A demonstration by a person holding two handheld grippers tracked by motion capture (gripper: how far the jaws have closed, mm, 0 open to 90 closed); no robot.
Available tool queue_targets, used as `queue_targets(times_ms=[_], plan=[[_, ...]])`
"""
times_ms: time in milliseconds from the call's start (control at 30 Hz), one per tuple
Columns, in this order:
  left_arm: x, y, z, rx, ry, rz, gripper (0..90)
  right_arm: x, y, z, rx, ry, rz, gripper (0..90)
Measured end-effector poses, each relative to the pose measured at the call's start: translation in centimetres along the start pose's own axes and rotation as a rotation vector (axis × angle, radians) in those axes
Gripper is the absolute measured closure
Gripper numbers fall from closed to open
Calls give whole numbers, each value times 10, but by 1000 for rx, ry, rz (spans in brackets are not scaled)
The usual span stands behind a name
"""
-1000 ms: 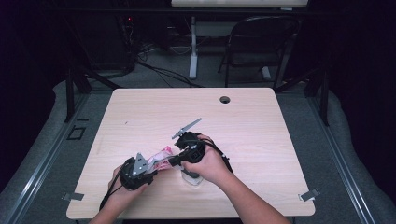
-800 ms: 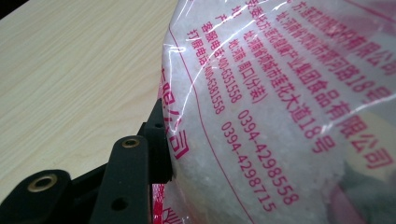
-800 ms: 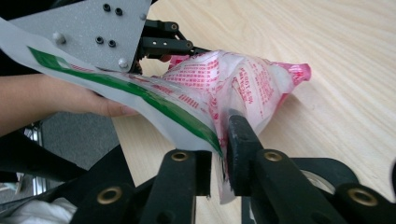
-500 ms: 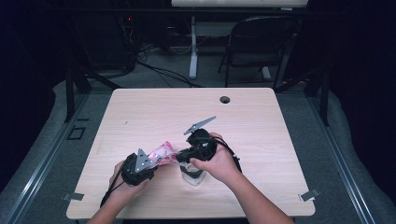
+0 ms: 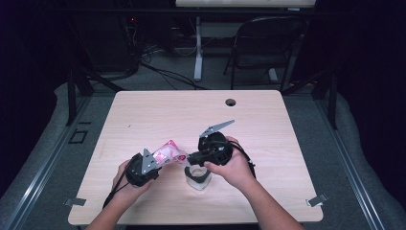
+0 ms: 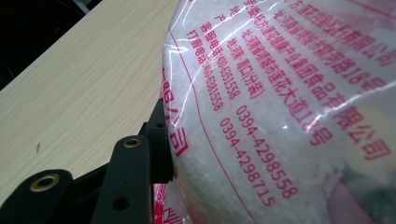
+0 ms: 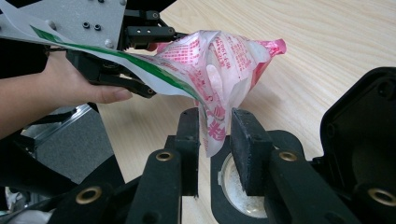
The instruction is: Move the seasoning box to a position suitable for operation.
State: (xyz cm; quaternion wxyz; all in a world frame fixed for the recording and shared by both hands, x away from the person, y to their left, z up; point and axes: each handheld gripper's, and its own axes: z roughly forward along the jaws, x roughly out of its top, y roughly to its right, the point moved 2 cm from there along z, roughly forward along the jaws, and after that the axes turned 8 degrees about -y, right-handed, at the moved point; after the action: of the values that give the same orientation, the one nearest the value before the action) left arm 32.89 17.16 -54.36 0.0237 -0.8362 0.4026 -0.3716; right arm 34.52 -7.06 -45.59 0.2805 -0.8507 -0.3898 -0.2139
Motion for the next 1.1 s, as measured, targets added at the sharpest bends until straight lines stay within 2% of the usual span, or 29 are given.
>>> queue_targets(times_ms=[133,367,400,600,667,933,1100], plan=[[3,0,-2,17,-2,28,569,-1,0,-3,-3,3,2,732],[7,-3,-8,48,8,50,570,-2,2,-12,-16,-4,1,741],[9,-5,-10,68,5,71,570,-2,3,-15,-18,1,2,744],[13,-7,-15,85,7,93,572,1,5,-21,-40,0,9,758],[15,-8,-17,102,5,120,572,1,6,-23,-41,-5,9,763],[20,-5,-17,122,-2,166,574,7,7,-30,-49,-12,5,789],[22,-2,-16,122,5,167,575,14,6,-32,-44,-37,4,789]])
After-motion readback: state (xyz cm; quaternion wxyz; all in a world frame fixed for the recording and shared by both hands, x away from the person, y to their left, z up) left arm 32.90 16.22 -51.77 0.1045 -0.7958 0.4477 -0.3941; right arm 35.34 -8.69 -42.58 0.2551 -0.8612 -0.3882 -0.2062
